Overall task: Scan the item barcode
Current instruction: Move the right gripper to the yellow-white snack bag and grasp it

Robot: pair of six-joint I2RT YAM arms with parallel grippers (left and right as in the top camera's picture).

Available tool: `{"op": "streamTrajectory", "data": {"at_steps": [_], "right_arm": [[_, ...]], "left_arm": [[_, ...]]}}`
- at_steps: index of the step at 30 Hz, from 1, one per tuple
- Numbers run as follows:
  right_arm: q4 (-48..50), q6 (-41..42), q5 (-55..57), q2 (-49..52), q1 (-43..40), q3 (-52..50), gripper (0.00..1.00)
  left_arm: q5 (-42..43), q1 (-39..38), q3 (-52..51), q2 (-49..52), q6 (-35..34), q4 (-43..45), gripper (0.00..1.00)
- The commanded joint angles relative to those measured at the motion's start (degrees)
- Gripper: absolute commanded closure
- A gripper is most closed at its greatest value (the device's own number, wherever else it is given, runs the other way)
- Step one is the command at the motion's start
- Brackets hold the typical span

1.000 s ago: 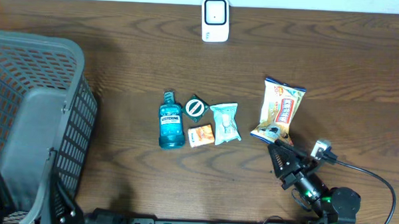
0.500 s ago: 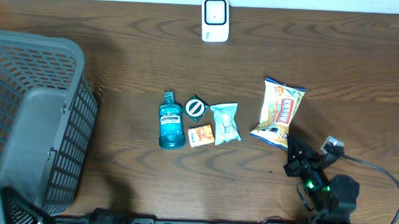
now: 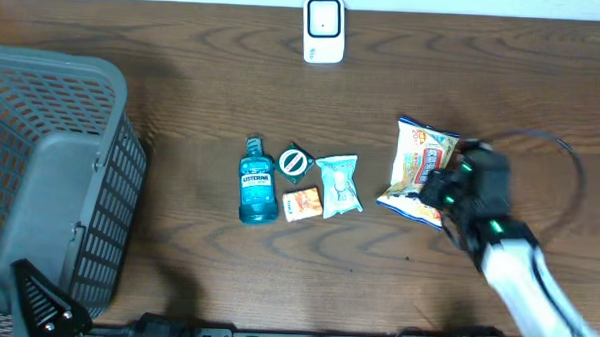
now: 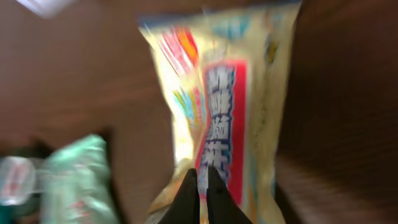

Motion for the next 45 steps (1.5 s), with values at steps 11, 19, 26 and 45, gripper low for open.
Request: {"op": "streamTrajectory", "data": {"at_steps": [11, 19, 26, 45], "right_arm": [[-3.13, -0.17, 3.50, 23.50, 7.28, 6.19, 0.99], [-18.62, -4.37, 11.06, 8.22, 7.23, 22.01, 0.99], [-15.82, -5.49, 17.77, 10.86, 7.08, 18.51, 0.99], [-27.10, -9.86, 3.78, 15.85, 7.91, 34.80, 0.01]], "left_arm": [[-0.79, 0.35, -0.15, -0.31, 0.35, -0.15, 0.02], [-0.79, 0.35, -0.15, -0.31, 0.35, -0.83, 0.02], [-0.76, 0.33, -0.20, -0.31, 0.33, -0.98, 0.02], [-0.76, 0.33, -0.22, -0.31, 0.33, -1.01, 0.02]]}}
